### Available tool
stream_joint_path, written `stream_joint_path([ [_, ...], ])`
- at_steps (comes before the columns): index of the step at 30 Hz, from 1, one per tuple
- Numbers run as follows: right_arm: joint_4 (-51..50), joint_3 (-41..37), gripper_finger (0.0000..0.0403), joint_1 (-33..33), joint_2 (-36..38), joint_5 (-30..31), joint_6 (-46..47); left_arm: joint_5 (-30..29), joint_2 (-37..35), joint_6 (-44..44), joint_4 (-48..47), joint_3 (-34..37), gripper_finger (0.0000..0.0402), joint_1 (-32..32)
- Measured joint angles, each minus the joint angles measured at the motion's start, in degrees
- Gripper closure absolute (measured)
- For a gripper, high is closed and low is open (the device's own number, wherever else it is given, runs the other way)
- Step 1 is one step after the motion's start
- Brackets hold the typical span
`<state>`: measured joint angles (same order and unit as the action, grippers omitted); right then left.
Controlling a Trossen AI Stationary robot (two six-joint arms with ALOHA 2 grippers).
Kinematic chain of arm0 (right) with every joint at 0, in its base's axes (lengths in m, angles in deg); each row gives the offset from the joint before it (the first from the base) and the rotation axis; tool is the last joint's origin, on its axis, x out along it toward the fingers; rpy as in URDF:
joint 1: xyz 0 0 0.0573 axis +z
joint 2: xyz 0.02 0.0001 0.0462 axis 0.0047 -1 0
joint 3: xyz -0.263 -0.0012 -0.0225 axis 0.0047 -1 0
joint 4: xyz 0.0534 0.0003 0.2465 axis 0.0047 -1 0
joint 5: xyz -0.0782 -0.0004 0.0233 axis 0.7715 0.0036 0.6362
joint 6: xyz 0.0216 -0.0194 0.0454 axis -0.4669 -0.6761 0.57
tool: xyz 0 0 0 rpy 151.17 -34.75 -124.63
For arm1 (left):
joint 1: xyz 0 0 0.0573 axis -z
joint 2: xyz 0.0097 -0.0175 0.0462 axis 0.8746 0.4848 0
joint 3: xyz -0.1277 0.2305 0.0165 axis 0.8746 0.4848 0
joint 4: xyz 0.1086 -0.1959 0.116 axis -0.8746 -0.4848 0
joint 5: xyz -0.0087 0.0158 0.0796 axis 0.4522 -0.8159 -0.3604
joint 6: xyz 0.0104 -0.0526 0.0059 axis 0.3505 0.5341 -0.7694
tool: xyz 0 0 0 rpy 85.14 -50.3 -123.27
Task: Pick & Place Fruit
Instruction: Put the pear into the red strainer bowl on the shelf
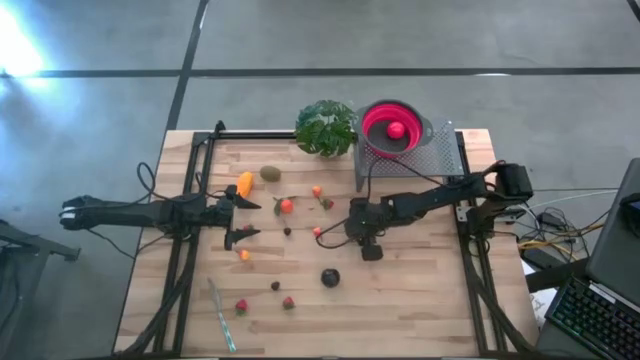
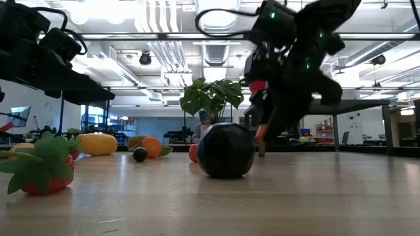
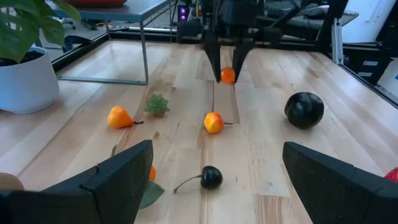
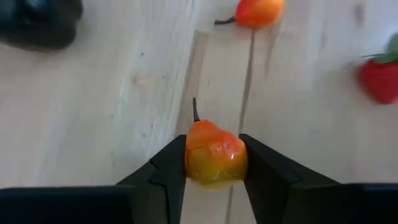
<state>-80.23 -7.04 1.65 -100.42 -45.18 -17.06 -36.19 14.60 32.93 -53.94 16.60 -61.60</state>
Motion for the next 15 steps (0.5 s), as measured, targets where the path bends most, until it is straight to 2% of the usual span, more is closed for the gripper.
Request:
stream_joint_path([
  [4,-3.16,1.04,0.0286,-1.36,5.53,2.03,-1.17,0.00,0.02,-0.01,0.00,0.00,0.0037,0.00],
  [7,-6.43,2.15,0.0277,-3.10,9.68,4.26,-2.07,0.00,0.02,0.01,0.00,0.00,0.0037,0.00],
  [11,-9.85,4.82,0.0266,-6.99,15.31,4.79,-3.18,0.02,0.04,-0.01,-0.02,0.00,0.0037,0.00],
  [15,-13.18,8.58,0.0275,-12.07,19.79,4.79,-4.31,0.02,0.04,0.01,-0.01,0.00,0.0037,0.00],
])
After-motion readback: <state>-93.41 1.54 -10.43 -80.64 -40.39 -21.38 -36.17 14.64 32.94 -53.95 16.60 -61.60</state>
